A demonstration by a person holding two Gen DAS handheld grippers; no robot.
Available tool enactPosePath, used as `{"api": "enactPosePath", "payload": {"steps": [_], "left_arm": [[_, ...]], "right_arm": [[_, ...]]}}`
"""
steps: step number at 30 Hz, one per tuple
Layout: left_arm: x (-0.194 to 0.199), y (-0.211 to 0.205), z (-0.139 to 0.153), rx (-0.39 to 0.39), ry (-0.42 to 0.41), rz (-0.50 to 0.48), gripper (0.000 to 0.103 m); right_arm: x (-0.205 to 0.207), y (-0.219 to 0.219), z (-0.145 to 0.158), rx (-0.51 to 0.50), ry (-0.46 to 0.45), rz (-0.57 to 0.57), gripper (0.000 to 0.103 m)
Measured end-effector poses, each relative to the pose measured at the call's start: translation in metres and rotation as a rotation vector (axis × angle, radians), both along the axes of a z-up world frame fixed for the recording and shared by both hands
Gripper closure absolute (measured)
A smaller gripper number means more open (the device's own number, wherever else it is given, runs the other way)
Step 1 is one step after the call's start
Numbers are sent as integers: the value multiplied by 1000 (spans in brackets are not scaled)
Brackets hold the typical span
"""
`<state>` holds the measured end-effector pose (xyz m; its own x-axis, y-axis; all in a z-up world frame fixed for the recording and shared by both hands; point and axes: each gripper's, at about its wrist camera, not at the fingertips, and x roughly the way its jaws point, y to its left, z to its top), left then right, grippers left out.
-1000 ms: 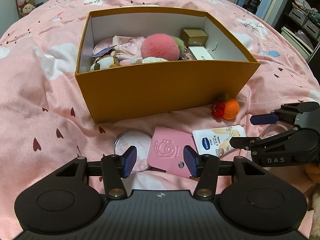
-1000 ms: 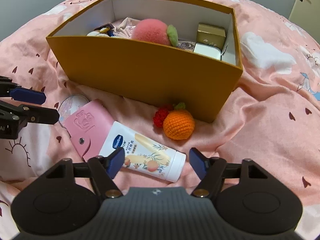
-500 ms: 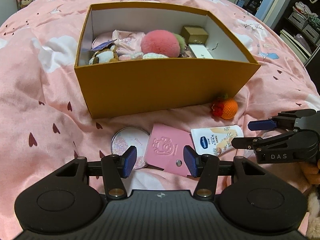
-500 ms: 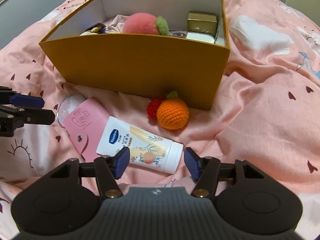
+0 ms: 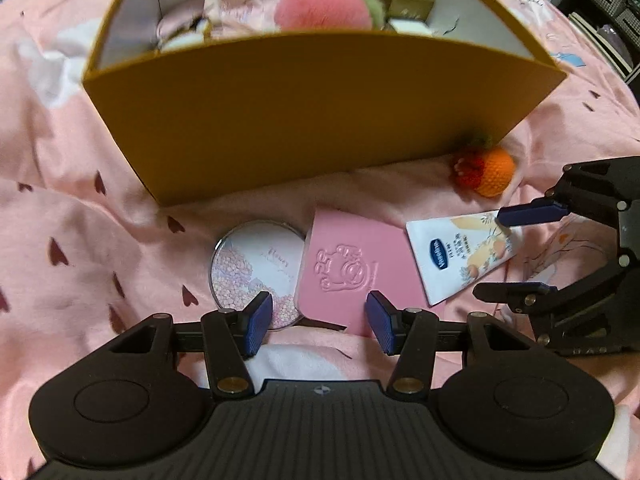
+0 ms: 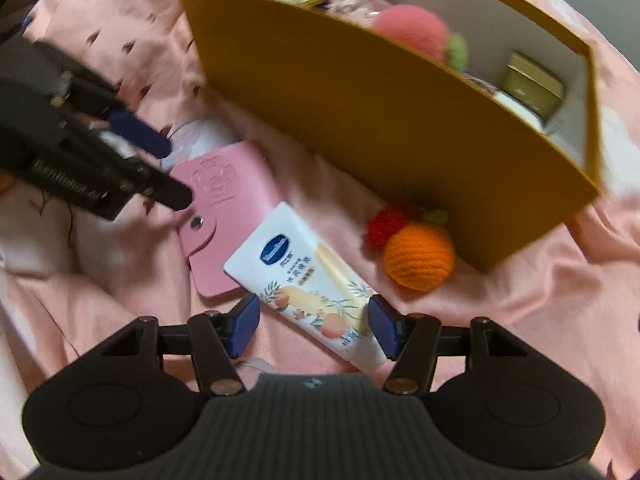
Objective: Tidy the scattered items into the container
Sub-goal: 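Grasp the pink card holder with the left gripper while the right grasps the lotion tube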
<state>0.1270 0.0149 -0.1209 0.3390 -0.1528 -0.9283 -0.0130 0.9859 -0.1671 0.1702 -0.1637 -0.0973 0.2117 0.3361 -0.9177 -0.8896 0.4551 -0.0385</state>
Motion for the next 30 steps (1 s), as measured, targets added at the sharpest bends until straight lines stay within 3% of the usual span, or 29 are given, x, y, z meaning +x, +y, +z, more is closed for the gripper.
{"api": "enactPosePath", "payload": {"steps": [9,11,13,15,17,22,30], "left_arm": [[9,4,-11,-111,1,-2,40],[11,-1,-12,-107,-7,-15,35],[11,-5,-11,-91,-20,-26,35],[9,-5,-8,-90,-30,-33,41],[7,-1,-6,-105,-27,-19,47],[2,3,3,-132,-34,-12,62],[-11,-4,31,-194,-117,-77,65]], "right_arm": [[-8,16,-21,-86,-122,111,33],[-10,19,-26,-104,-149,131,33],[-10,21,-28,-108,-162,138,37],[-9,21,-26,-108,-174,127,46],[-6,17,-20,-87,-159,106,47],[4,6,-1,-16,-109,47,69],[14,-18,23,80,-18,-101,79]]}}
